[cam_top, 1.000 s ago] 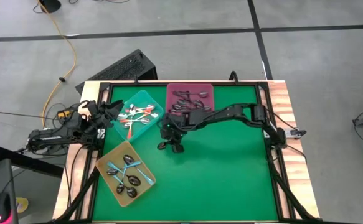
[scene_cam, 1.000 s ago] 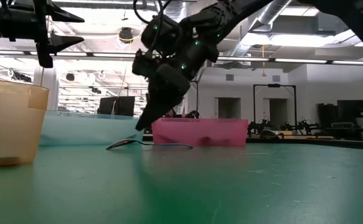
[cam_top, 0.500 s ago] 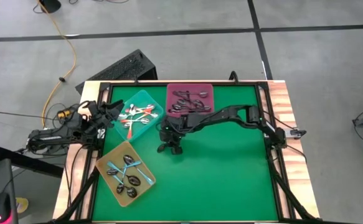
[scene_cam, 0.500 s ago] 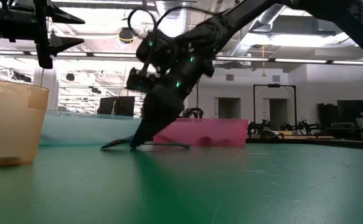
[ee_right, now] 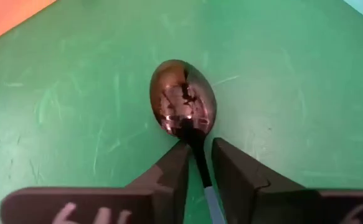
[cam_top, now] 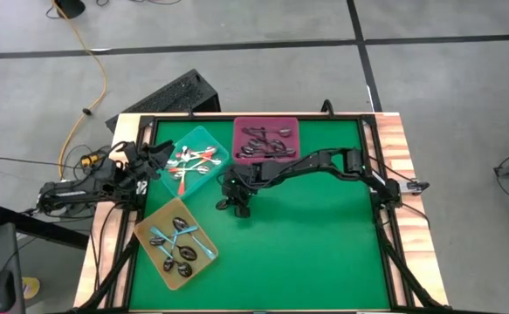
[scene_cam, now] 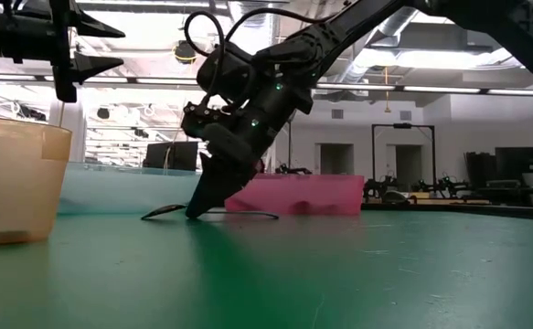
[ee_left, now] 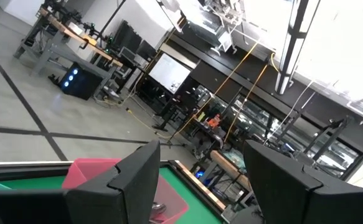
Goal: Sort silverware by color (type)
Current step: Put the blue spoon into the orange bin
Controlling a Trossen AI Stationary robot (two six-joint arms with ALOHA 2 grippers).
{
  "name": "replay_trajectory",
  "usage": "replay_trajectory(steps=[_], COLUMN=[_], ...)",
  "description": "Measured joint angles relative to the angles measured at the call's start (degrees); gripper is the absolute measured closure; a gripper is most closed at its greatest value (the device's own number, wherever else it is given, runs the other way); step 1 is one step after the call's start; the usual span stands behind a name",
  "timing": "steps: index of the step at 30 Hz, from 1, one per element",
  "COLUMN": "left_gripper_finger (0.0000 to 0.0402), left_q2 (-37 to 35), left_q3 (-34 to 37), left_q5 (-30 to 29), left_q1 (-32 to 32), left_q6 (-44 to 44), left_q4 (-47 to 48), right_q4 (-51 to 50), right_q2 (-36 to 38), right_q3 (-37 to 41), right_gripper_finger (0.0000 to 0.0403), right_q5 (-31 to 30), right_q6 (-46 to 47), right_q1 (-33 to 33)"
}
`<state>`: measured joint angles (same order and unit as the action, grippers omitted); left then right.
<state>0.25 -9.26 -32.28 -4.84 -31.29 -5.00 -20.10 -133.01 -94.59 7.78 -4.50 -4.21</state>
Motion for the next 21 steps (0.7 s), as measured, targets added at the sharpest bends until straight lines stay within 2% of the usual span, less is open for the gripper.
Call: replay_trajectory(steps=[6, 8, 21], left_gripper_finger=[0.0183, 0.0183, 0.0183], left_q2=[0.0, 0.0, 0.0], left_q3=[0.0, 0.0, 0.0], left_q5=[0.0, 0.0, 0.0], left_q1=[0.0, 0.0, 0.0], left_q6=[-0.7, -0.7, -1.3], left_q4=[0.0, 0.0, 0.0], right_q4=[0.0, 0.0, 1.5], right_q2=[0.0, 0.1, 0.7], right_q3=[0.1, 0.1, 0.2], right_gripper_finger=[0.0378, 0.0391, 0.0393], right_q5=[-2.5, -2.9, -5.4], right_q6=[6.5, 8.5, 14.0], right_q1=[0.2, 0.3, 2.5])
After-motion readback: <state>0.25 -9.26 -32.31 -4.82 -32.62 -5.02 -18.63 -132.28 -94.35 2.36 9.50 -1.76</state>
